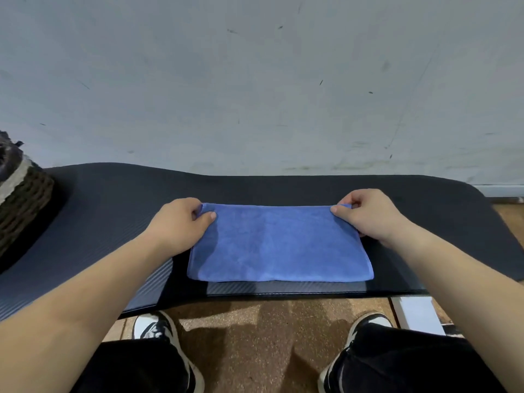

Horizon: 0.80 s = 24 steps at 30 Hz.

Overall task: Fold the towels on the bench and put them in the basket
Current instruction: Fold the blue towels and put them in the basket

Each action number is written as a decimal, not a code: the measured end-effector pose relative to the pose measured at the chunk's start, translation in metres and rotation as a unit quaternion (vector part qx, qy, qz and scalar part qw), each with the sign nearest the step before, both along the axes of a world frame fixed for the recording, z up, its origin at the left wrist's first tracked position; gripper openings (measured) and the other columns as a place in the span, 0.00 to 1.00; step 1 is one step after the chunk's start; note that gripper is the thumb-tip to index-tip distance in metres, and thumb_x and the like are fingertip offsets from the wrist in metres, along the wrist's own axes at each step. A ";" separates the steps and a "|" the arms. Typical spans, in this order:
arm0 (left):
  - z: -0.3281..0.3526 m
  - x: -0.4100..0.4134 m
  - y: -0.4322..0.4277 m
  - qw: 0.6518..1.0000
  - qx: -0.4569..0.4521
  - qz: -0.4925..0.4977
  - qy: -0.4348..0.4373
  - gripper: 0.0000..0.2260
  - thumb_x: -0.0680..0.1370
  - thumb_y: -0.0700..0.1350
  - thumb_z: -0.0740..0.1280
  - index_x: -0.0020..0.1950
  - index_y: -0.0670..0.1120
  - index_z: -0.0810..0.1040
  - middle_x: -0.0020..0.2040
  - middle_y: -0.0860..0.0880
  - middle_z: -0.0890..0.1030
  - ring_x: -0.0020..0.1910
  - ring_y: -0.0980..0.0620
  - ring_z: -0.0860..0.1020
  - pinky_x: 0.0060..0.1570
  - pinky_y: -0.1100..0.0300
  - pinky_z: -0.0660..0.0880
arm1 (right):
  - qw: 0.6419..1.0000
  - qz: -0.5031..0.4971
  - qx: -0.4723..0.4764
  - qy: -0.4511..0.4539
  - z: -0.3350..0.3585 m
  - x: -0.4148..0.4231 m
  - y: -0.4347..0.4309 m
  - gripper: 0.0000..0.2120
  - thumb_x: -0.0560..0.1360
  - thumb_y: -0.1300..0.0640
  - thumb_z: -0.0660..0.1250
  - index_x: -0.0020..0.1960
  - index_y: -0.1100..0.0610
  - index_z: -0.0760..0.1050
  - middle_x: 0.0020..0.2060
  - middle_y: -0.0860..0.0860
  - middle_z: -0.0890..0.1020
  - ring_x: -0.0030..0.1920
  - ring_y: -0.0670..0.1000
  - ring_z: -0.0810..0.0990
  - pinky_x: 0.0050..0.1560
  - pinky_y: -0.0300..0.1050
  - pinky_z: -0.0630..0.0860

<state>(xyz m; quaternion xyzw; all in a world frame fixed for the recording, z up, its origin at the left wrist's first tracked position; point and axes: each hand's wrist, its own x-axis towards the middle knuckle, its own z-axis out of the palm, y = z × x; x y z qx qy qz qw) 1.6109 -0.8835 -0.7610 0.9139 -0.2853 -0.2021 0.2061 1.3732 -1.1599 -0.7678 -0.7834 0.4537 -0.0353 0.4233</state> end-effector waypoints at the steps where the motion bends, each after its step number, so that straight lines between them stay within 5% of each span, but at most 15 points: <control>1: -0.001 0.002 -0.003 1.000 0.012 0.002 -0.002 0.18 0.82 0.52 0.67 0.36 0.45 0.66 0.32 0.49 0.72 0.32 0.49 0.69 0.32 0.55 0.65 | 1.000 0.006 -0.011 0.014 -0.001 0.003 -0.001 0.07 0.76 0.52 0.74 0.43 0.56 0.82 0.39 0.53 0.84 0.40 0.54 0.83 0.41 0.55 0.85; 5: 0.006 0.011 -0.015 0.999 0.053 -0.011 0.003 0.11 0.78 0.53 0.71 0.47 0.47 0.74 0.41 0.51 0.79 0.42 0.49 0.77 0.40 0.55 0.73 | 0.999 0.013 -0.031 0.033 0.002 0.005 -0.004 0.07 0.76 0.52 0.72 0.45 0.55 0.80 0.39 0.53 0.83 0.38 0.54 0.82 0.36 0.52 0.83; 9: 0.014 0.013 -0.018 0.996 0.047 -0.078 -0.017 0.30 0.74 0.51 0.76 0.74 0.51 0.71 0.62 0.50 0.77 0.55 0.51 0.77 0.55 0.56 0.74 | 0.993 0.025 -0.096 0.061 0.005 -0.002 -0.004 0.10 0.75 0.47 0.74 0.49 0.52 0.79 0.41 0.49 0.82 0.44 0.51 0.82 0.41 0.46 0.77; 12: 0.016 0.007 -0.019 0.996 0.047 -0.067 0.036 0.27 0.75 0.48 0.76 0.72 0.50 0.73 0.60 0.51 0.78 0.56 0.51 0.78 0.55 0.57 0.74 | 0.981 0.060 -0.178 0.055 0.015 -0.006 0.005 0.16 0.77 0.45 0.71 0.61 0.51 0.78 0.53 0.47 0.80 0.52 0.49 0.79 0.52 0.49 0.77; 15: 0.019 0.001 -0.017 0.993 0.045 -0.011 0.108 0.16 0.72 0.45 0.78 0.57 0.46 0.78 0.50 0.49 0.81 0.47 0.51 0.80 0.45 0.56 0.77 | 0.974 0.151 -0.167 0.009 0.033 -0.008 0.031 0.24 0.79 0.44 0.69 0.72 0.51 0.74 0.68 0.46 0.76 0.68 0.47 0.74 0.65 0.40 0.68; 18: 0.025 -0.002 -0.013 0.989 0.036 0.011 0.144 0.10 0.72 0.45 0.78 0.44 0.42 0.79 0.44 0.44 0.82 0.41 0.48 0.80 0.37 0.57 0.75 | 0.950 0.274 -0.112 0.103 0.036 -0.013 0.056 0.37 0.79 0.37 0.65 0.83 0.48 0.56 0.83 0.49 0.55 0.83 0.49 0.47 0.80 0.42 0.48; 21: 0.037 -0.001 -0.008 0.983 -0.012 0.033 0.179 0.07 0.76 0.45 0.76 0.48 0.44 0.83 0.47 0.46 0.86 0.45 0.48 0.85 0.40 0.55 0.81 | 0.910 0.325 -0.103 0.235 0.019 -0.017 0.060 0.45 0.78 0.29 0.55 0.83 0.44 0.35 0.82 0.48 0.33 0.80 0.51 0.29 0.82 0.54 0.39; 24: 0.043 -0.002 -0.001 0.974 -0.063 0.036 0.214 0.05 0.80 0.46 0.72 0.54 0.47 0.83 0.48 0.48 0.88 0.46 0.49 0.87 0.42 0.52 0.85 | 0.898 0.327 -0.145 0.258 -0.001 -0.015 0.065 0.47 0.72 0.23 0.42 0.81 0.44 0.28 0.79 0.49 0.25 0.77 0.53 0.22 0.81 0.56 0.34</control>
